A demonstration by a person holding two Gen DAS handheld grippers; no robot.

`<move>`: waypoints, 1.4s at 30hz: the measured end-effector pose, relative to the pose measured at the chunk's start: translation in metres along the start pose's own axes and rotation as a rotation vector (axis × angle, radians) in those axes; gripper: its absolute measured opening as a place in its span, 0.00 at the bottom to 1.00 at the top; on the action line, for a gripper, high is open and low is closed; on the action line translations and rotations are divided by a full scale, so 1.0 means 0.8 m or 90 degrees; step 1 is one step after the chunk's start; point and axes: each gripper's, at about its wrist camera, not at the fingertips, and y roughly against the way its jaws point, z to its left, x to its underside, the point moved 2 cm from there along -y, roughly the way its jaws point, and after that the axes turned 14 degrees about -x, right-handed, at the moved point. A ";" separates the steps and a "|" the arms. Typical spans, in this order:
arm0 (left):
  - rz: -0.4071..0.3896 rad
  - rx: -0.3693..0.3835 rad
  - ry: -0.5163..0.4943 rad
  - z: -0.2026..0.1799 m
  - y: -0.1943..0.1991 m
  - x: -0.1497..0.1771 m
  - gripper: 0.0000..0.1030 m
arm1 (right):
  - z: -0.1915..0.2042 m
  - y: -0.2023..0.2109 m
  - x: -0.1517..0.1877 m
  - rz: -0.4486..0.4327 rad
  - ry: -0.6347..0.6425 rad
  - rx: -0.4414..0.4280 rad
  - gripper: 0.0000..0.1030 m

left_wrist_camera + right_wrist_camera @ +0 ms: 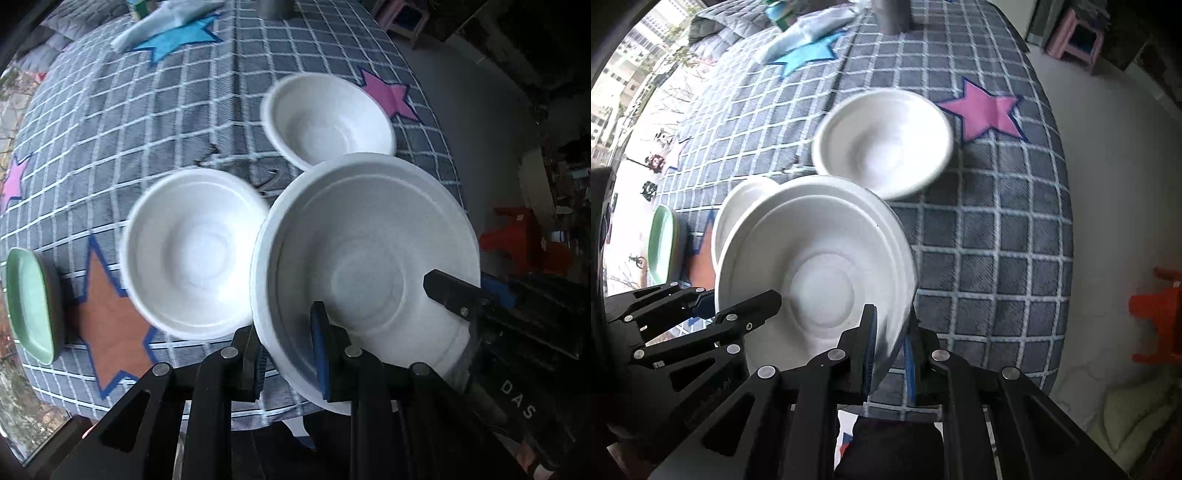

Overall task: Organize plates and bowls
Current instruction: 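Lift the bowl and lower it into the neighbouring white bowl, open both grippers, then move both grippers to the rim of the last white bowl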

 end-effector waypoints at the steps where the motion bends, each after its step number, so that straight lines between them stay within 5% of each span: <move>1: -0.001 -0.001 0.006 0.009 0.003 0.001 0.23 | 0.009 -0.001 -0.001 -0.001 0.007 -0.002 0.15; 20: 0.011 -0.036 0.091 0.144 -0.023 -0.001 0.24 | 0.116 -0.066 -0.045 0.013 0.082 0.012 0.15; 24: 0.030 -0.038 0.089 0.149 -0.039 -0.012 0.41 | 0.111 -0.076 -0.050 0.031 0.067 0.023 0.16; 26: 0.031 -0.038 0.091 0.152 -0.037 -0.013 0.43 | 0.103 -0.074 -0.050 0.025 0.053 0.030 0.24; 28: 0.033 -0.036 0.085 0.154 -0.037 -0.013 0.47 | 0.095 -0.068 -0.050 0.009 0.031 0.030 0.64; 42: -0.012 -0.054 -0.020 0.133 -0.010 -0.048 0.56 | 0.065 -0.023 -0.038 -0.023 -0.056 0.047 0.64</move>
